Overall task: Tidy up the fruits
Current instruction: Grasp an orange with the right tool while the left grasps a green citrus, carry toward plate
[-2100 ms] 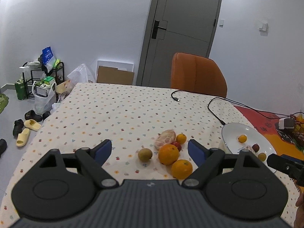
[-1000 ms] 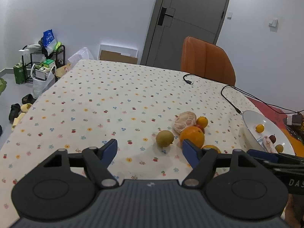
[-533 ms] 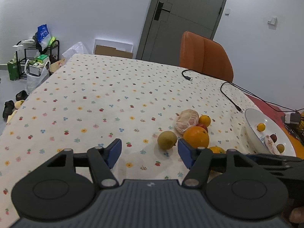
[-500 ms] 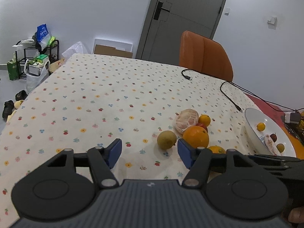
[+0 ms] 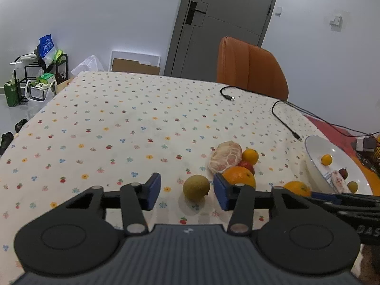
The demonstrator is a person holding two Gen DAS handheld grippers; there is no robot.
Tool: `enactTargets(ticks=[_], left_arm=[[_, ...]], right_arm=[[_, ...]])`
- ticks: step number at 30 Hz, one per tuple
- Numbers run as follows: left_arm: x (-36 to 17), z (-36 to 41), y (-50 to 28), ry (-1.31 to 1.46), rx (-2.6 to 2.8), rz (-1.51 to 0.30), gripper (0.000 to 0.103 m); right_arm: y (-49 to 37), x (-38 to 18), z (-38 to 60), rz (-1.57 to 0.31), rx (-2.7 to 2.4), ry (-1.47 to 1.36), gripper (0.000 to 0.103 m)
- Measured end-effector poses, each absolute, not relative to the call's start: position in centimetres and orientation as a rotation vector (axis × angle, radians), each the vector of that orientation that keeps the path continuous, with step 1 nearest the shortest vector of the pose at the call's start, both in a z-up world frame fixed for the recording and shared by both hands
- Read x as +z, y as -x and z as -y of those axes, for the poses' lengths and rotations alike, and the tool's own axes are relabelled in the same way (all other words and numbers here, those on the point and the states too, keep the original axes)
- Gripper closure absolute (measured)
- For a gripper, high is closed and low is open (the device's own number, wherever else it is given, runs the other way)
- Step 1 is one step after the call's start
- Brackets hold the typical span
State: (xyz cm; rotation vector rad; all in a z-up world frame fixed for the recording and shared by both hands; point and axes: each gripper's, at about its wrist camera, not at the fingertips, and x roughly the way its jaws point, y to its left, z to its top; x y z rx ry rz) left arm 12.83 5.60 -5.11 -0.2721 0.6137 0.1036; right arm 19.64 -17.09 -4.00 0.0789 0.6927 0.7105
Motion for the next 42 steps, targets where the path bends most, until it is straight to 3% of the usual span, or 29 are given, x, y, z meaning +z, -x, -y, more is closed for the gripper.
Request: enactTargets(ticks=[2, 3, 4, 42], left_arm=[[-5.5, -5.5, -13.2, 0.27, 0.098, -0.63, 0.065], [-5.7, -5.4, -13.3, 0.273, 0.098, -0.632, 0.077], [-5.8, -5.4, -13.3, 0.276, 0.11, -0.629, 0.079], [-1.6, 3.8, -12.4, 0.169, -0.026, -0.552, 0.079]], right_arm=[[-19.6, -4.0, 17.4, -0.69, 0.701, -0.086, 0.067], [-19.6, -4.0, 17.6, -0.69, 0.698, -0.089, 0.067], [-19.6, -4.0, 17.7, -0.691, 0.693, -0.092, 0.067], [-17.6, -2.1, 27.5, -0.588, 0.551, -0.2, 0.067]])
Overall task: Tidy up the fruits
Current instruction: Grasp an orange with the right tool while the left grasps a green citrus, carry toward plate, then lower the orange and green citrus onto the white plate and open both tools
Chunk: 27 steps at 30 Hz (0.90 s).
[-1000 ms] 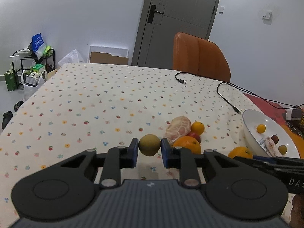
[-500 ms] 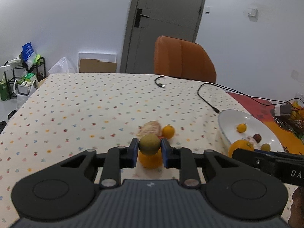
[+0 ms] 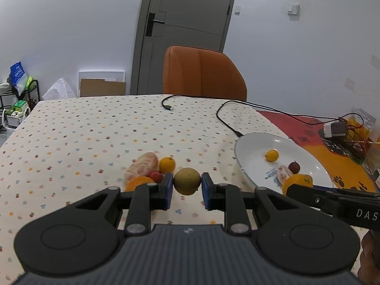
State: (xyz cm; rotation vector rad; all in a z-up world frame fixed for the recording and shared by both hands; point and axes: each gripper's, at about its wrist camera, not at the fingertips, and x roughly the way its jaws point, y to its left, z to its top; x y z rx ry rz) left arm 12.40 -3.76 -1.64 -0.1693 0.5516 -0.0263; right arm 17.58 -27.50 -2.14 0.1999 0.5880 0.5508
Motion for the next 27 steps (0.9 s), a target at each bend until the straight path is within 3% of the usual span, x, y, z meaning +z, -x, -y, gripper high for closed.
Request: enactTargets(ticks=[7, 11, 27], left_arm=[[-1.8, 4.8, -12.7, 0.16, -0.041, -0.557, 0.079], [-1.8, 5.3, -12.7, 0.154, -0.047, -0.559, 0.079], [-1.6, 8.3, -13.7, 0.12, -0.107, -0.562, 0.079]], right_arm=[[-17.7, -2.5, 29.0, -0.587, 0.508, -0.215, 0.065], [-17.3, -2.2, 29.2, -0.55, 0.501, -0.18, 0.044], [-17.4, -3.0, 31.8, -0.572, 0.456, -0.213, 0.044]])
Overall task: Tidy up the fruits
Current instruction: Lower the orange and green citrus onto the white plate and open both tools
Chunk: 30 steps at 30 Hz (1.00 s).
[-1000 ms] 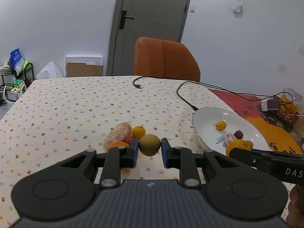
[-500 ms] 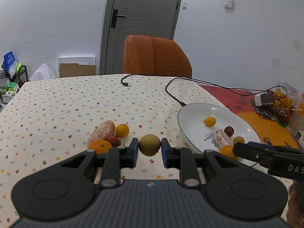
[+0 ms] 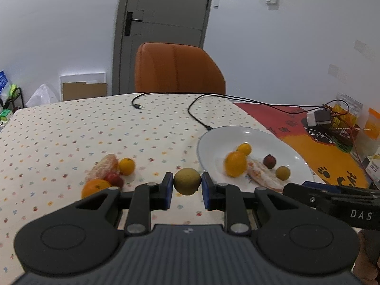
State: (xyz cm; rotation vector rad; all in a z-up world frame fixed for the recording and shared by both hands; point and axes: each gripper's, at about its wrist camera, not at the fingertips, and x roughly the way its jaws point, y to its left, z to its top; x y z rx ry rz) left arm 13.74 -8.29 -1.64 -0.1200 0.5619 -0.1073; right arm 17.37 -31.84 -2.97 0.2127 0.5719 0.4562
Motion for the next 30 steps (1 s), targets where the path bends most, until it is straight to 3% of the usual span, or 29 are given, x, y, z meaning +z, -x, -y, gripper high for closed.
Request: enactTargets(ticks=[22, 30], left_arm=[[-0.1, 10.8, -14.4, 0.107, -0.125, -0.54, 0.074], [-0.1, 8.3, -13.4, 0.117, -0.069, -0.547, 0.052]], right_arm=[[-16.9, -2.4, 33.8, -0.548, 0.432, -0.228, 0.044], [-16.8, -2.2, 32.3, -0.553, 0.457, -0.207, 0.043]])
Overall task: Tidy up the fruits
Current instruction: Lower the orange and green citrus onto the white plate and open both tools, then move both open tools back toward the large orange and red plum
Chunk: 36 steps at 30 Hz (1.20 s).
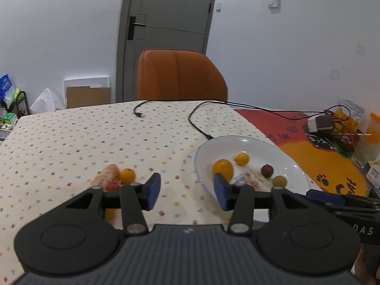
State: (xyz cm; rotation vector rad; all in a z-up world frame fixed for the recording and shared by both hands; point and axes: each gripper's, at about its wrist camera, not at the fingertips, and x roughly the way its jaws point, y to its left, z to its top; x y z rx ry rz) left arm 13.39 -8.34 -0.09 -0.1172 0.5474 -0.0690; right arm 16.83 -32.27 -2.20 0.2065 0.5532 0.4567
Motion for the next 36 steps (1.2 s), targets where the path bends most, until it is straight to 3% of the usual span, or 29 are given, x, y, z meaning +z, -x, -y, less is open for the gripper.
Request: enactTargets(ticks=[15, 36], left_arm=[[0.0, 3.1, -11.3, 0.141, 0.047, -0.54, 0.036], [-2.9, -0.3, -11.3, 0.178, 0.113, -0.598, 0.035]], right_arm=[[-16.6, -2.0, 28.7, -0.563, 0.511, -0.187, 0.031], [-16.8, -2.4, 23.6, -0.58, 0.641, -0.14, 0.029]])
